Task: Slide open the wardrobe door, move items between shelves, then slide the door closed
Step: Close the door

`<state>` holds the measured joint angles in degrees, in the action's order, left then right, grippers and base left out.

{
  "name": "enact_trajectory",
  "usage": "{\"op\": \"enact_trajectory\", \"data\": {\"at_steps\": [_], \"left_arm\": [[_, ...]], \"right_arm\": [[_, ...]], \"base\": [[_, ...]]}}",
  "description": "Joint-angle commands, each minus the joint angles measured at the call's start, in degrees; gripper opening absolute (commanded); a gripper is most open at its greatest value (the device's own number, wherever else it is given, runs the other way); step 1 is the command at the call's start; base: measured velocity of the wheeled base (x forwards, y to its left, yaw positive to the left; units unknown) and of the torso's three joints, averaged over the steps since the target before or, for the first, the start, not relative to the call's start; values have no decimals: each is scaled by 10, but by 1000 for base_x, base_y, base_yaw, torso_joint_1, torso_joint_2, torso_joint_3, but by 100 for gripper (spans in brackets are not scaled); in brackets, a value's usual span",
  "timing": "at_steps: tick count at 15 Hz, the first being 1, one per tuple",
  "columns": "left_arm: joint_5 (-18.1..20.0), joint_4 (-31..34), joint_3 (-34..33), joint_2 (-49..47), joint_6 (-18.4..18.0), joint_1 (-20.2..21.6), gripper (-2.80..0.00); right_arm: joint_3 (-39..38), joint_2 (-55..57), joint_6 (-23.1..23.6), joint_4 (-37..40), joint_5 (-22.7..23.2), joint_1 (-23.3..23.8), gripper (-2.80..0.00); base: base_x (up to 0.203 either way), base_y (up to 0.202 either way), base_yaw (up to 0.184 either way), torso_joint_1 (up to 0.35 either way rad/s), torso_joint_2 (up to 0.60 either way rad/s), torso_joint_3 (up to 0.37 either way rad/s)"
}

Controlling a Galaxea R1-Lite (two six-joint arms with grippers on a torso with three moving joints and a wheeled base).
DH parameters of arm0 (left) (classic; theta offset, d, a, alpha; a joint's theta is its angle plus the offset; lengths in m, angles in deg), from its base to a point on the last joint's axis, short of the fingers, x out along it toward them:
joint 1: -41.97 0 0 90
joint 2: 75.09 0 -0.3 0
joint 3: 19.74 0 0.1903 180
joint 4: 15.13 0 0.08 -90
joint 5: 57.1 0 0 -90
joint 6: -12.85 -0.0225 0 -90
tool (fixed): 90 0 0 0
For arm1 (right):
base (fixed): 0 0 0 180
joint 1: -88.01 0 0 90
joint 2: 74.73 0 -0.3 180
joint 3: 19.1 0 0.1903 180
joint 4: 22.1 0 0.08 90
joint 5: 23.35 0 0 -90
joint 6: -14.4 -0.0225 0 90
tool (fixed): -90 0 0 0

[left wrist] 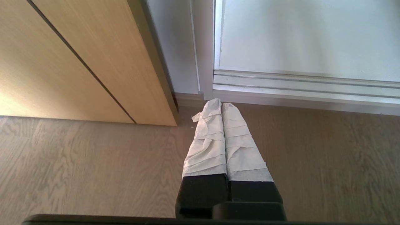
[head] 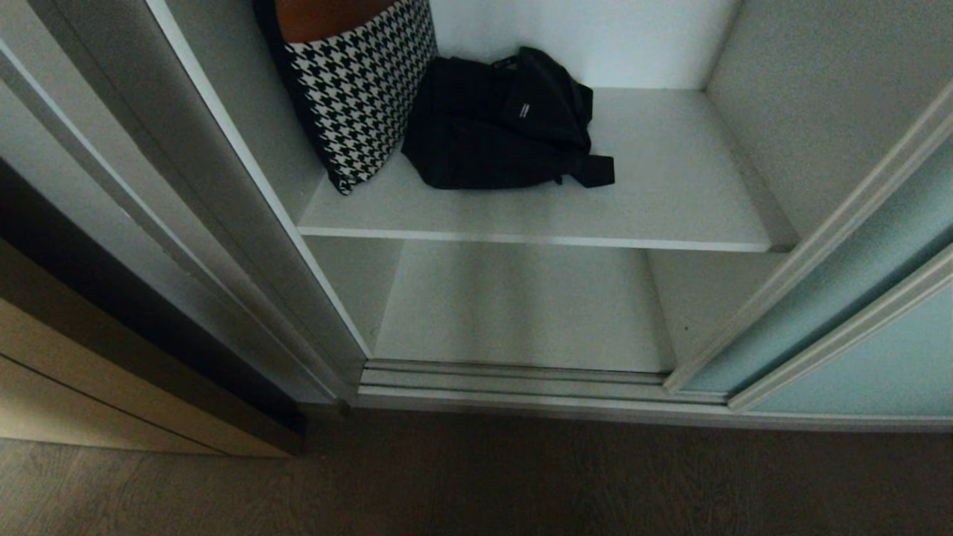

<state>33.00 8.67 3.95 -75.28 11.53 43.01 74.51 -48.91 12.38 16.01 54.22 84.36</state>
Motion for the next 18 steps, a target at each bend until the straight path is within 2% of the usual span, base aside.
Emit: {"op": "enact_trajectory", "data": {"at_steps": [1,2,4,6,8,10,12,15,18], "left_arm": [[0,0,0,-1,0,0,-280],[0,0,0,-1,1,0,-280],[0,0,0,-1,1,0,-280],[0,0,0,-1,0,0,-280],[0,0,0,-1,0,0,-280],[0,0,0,-1,0,0,-280],[0,0,0,-1,0,0,-280],[0,0,0,-1,1,0,-280],[0,0,0,-1,0,0,-280]], "right_arm": [[73,120,-2,17,-120,-41,-280],[100,146,0,21,-174,-59,-280],[134,183,5,23,-222,-70,-280],[167,207,14,22,-244,-68,-280],[175,208,67,9,-252,-70,-280],[167,213,87,-32,-260,-61,-280],[171,222,102,-40,-283,-66,-280],[157,215,106,-54,-278,-57,-280],[149,217,104,-53,-201,25,-280]], "base": [[0,0,0,0,0,0],[0,0,0,0,0,0],[0,0,0,0,0,0],[0,0,0,0,0,0],[0,0,0,0,0,0],[0,0,0,0,0,0],[0,0,0,0,0,0],[0,0,0,0,0,0],[0,0,0,0,0,0]]}}
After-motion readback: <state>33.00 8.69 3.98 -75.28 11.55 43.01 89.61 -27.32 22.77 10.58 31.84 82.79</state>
